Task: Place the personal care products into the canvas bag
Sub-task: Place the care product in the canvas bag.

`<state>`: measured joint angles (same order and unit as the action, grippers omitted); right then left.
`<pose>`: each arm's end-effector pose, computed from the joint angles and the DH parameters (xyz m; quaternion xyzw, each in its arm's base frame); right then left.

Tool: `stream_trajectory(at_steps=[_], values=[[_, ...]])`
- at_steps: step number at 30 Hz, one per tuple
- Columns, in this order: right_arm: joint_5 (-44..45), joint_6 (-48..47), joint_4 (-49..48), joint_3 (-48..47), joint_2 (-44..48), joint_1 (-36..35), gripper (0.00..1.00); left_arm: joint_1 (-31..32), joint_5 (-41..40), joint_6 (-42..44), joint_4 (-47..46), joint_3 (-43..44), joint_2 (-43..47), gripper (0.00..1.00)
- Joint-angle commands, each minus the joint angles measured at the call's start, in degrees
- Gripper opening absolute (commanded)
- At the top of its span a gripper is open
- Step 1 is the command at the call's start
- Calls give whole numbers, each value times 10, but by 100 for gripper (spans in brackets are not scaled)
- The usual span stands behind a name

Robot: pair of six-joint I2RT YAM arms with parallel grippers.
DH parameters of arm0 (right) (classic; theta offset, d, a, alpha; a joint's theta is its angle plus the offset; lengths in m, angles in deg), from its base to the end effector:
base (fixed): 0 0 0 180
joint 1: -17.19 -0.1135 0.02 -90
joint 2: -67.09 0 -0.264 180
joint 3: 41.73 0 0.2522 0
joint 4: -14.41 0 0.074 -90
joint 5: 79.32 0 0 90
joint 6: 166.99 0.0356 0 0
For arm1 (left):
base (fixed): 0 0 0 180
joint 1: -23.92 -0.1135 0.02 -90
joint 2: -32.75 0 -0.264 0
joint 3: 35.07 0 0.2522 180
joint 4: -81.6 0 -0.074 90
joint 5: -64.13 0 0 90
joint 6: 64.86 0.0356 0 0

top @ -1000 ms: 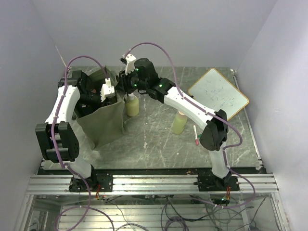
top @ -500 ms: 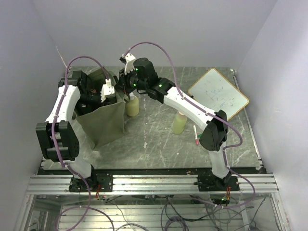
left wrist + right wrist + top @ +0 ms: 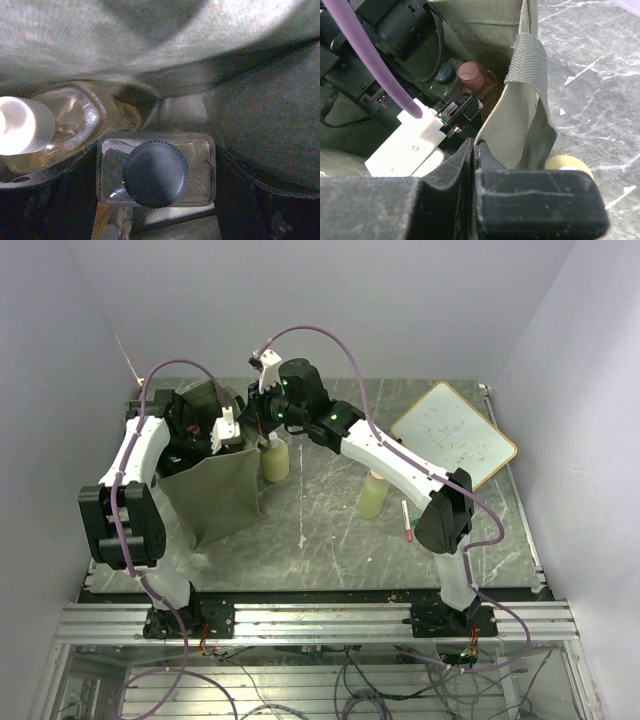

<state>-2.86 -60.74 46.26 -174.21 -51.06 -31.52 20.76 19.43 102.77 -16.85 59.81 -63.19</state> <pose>0.3187 0.3755 0.3760 -0.2908 0.7495 0.3955 0.4442 0.3131 -0.0081 0.2732 0.5770 0.7182 -0.2541 0.2943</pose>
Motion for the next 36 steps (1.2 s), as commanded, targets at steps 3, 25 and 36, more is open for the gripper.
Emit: stream_trajectory(at_steps=[3,25,36], values=[[-2,-23,-55,11,44,2,0,7,67,-26,-86,-1,0,7],[18,-74,-50,35,48,6,23,12,74,-82,-157,-44,8,30],[19,-86,-51,51,63,15,26,15,77,-112,-168,-35,26,55]])
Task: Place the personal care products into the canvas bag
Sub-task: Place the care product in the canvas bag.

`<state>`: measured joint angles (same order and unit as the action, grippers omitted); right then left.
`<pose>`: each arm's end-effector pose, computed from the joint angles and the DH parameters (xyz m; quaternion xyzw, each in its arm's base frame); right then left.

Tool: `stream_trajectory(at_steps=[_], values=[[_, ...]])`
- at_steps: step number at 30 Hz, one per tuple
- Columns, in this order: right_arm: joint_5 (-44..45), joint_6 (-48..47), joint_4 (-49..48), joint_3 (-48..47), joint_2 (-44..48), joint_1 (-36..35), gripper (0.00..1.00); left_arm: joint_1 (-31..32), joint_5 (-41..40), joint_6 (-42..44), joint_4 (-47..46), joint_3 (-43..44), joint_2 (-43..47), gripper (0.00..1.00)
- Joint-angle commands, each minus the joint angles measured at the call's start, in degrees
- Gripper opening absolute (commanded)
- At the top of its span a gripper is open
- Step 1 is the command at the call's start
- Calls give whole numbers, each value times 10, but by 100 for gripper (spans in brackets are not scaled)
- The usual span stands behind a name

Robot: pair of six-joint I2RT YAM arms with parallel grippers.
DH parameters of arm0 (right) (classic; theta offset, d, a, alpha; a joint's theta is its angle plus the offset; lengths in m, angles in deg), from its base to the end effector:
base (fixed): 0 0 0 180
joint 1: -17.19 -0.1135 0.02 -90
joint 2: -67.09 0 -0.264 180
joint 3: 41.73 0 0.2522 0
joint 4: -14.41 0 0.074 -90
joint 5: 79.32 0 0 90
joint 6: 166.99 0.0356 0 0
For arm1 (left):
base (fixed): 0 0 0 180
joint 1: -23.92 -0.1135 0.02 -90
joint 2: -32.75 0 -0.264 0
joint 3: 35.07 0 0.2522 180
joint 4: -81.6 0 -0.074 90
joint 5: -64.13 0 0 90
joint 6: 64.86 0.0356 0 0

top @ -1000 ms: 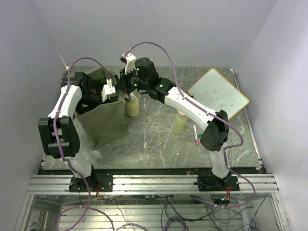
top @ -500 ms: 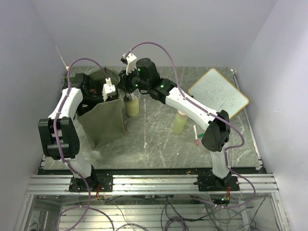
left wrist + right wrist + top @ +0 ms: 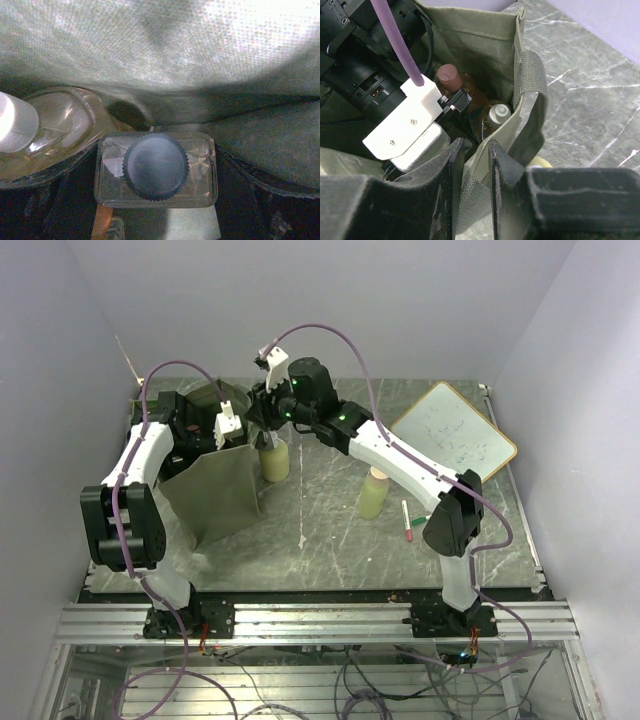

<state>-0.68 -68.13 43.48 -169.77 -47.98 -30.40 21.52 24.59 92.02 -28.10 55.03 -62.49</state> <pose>0.3201 0.3608 0.3790 -0.3198 0.7305 0.3526 0.4896 0.3205 -0.0140 0.2602 0.5244 0.7302 -0.2827 0.3346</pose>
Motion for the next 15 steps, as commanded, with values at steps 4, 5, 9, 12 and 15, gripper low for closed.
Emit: stream_trajectory(at_steps=[4,5,9,12,15], values=[[-6,-15,-23,12,38,8,27,8,25,-15,-63,12,25,61],[-7,-15,-23,13,40,9,27,8,26,-18,-64,12,26,62],[-11,-20,-23,20,46,10,28,9,28,-31,-71,15,29,71],[-14,-23,-22,25,52,13,28,9,31,-42,-77,17,33,78],[-17,-24,-22,32,58,16,28,10,35,-51,-77,22,37,83]])
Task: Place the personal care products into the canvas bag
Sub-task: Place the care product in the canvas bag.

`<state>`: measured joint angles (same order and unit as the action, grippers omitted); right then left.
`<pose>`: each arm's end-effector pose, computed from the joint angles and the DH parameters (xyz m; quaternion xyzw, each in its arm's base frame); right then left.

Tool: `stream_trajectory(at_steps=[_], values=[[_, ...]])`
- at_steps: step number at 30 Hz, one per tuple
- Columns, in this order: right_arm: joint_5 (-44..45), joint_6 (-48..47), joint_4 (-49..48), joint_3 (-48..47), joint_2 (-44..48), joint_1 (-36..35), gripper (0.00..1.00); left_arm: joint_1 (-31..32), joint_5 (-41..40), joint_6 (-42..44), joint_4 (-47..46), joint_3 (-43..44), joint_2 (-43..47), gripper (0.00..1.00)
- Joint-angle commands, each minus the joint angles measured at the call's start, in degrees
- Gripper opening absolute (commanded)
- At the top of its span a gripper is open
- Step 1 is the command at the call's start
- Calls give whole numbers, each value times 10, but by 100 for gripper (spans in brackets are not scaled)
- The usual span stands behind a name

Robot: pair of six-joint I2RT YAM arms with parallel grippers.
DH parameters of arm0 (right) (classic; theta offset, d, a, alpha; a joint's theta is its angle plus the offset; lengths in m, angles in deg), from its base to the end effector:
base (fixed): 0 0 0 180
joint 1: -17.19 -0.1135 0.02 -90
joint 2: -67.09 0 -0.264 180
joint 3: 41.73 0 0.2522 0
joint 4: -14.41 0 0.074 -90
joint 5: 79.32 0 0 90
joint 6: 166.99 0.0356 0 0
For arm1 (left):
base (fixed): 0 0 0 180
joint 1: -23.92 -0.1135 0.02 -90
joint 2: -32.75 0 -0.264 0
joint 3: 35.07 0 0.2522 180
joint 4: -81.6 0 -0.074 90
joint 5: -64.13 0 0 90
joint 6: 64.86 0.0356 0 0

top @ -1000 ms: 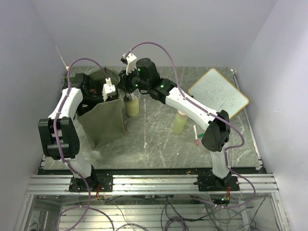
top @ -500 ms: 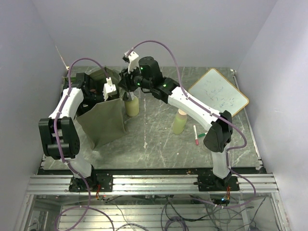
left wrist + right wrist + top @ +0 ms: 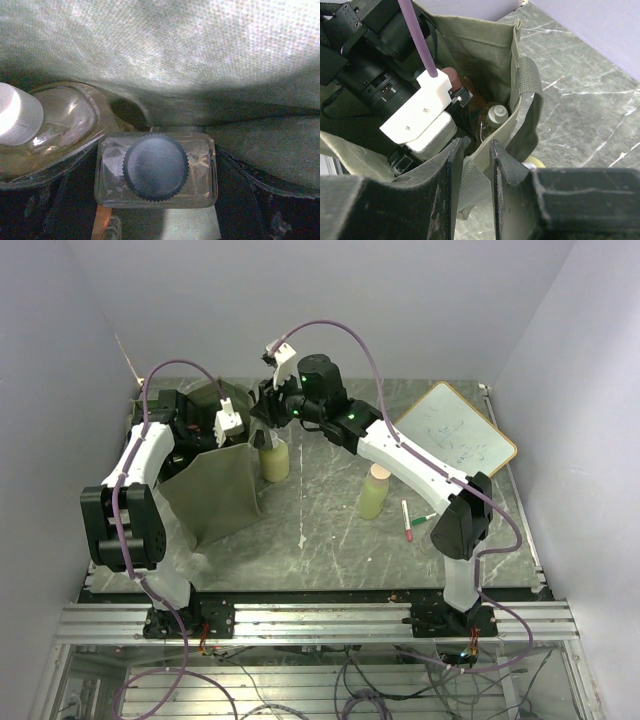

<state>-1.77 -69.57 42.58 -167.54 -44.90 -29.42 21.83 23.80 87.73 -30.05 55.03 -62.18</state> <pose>0.3167 0.3462 0.3916 -0.3260 0.7175 0.3532 0.5042 0.3228 -0.0154 0.2624 0.5053 0.7446 -0.2800 0.3344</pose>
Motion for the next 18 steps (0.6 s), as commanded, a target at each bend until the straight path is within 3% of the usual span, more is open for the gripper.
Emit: stream_trajectory(at_steps=[1,8,18], values=[[-6,-9,-13,12,29,7,28,7,44,-12,-59,23,36,86],[-10,-12,-12,22,38,13,28,9,44,-27,-59,39,43,98],[-15,-12,-12,35,52,19,28,9,46,-23,-30,73,47,98]])
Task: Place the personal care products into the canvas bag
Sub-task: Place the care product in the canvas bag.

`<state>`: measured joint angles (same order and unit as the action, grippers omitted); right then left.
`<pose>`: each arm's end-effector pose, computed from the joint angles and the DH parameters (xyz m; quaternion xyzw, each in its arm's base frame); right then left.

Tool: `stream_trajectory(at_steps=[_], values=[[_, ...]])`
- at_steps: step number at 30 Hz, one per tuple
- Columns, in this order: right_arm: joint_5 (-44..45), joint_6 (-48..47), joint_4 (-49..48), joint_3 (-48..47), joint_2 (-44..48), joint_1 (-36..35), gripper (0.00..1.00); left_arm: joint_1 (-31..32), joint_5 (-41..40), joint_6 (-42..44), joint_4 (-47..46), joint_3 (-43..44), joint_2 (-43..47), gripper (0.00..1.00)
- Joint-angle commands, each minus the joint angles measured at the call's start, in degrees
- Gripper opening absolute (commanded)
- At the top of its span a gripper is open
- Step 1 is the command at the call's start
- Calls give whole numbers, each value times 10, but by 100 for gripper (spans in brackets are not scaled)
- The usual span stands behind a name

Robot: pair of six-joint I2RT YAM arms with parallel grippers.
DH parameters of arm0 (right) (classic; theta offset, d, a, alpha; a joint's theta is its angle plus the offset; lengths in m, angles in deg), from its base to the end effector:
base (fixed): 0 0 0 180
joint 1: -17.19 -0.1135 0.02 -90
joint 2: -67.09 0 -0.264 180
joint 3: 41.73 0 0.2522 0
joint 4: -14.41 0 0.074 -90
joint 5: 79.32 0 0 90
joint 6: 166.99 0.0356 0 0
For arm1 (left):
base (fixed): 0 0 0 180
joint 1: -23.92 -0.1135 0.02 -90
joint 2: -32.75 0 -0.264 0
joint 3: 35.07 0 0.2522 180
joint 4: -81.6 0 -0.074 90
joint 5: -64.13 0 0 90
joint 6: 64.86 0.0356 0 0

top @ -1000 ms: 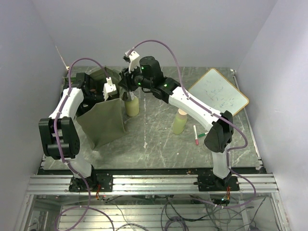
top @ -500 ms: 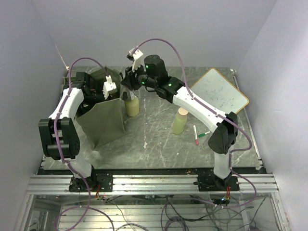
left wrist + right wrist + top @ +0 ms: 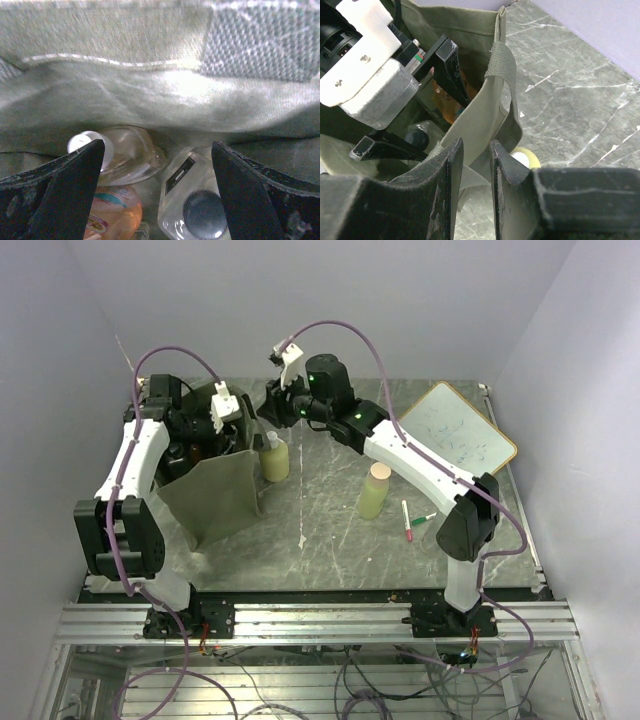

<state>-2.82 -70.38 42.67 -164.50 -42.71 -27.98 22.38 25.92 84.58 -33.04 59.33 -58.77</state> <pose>0.3184 0.3321 0.3899 -0.3280 0.7216 0.3472 0.5013 0.3239 -0.0193 0.3049 0.5138 0.7143 -0.2570 0.3996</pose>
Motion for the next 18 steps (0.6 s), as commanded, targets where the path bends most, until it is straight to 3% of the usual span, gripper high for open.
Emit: stream_trajectory(at_steps=[1,11,18], values=[[-4,-5,-13,4,31,5,28,4,24,11,9,36,13,97],[-5,-5,-14,13,44,8,28,4,13,35,72,101,23,95],[-10,-13,-11,16,51,9,29,4,-5,7,65,143,38,92]])
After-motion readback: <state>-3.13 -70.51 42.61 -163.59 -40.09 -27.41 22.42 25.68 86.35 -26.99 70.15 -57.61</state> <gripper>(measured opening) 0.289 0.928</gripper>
